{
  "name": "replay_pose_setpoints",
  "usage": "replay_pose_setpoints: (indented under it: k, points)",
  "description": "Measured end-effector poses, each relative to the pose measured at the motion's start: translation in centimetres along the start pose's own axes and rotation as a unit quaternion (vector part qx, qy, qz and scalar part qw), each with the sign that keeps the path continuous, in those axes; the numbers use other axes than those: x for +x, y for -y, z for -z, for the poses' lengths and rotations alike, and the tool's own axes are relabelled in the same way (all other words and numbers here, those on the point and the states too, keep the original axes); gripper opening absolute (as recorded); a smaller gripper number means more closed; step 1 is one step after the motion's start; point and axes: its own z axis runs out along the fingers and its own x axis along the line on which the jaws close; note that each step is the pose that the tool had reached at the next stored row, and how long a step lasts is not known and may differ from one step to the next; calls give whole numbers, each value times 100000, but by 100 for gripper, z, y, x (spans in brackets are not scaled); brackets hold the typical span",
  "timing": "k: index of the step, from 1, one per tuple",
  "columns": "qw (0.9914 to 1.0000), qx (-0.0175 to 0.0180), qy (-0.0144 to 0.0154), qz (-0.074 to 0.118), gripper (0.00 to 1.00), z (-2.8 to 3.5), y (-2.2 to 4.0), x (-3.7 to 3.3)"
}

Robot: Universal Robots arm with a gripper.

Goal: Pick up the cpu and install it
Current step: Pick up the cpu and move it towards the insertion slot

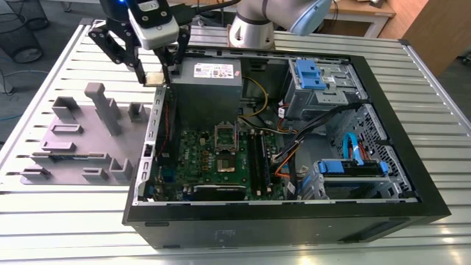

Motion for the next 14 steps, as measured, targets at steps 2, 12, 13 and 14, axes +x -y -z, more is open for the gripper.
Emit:
replay_pose_setpoints:
  k: [2, 12, 13, 14]
  points:
    - [100000, -6, -12, 3, 47, -3, 1, -63]
    - [100000, -6, -218, -2, 47, -18, 5, -425]
    - [100000, -5, -242, -4, 47, -20, 5, -463]
    - [100000, -8, -267, -8, 47, -22, 6, -503]
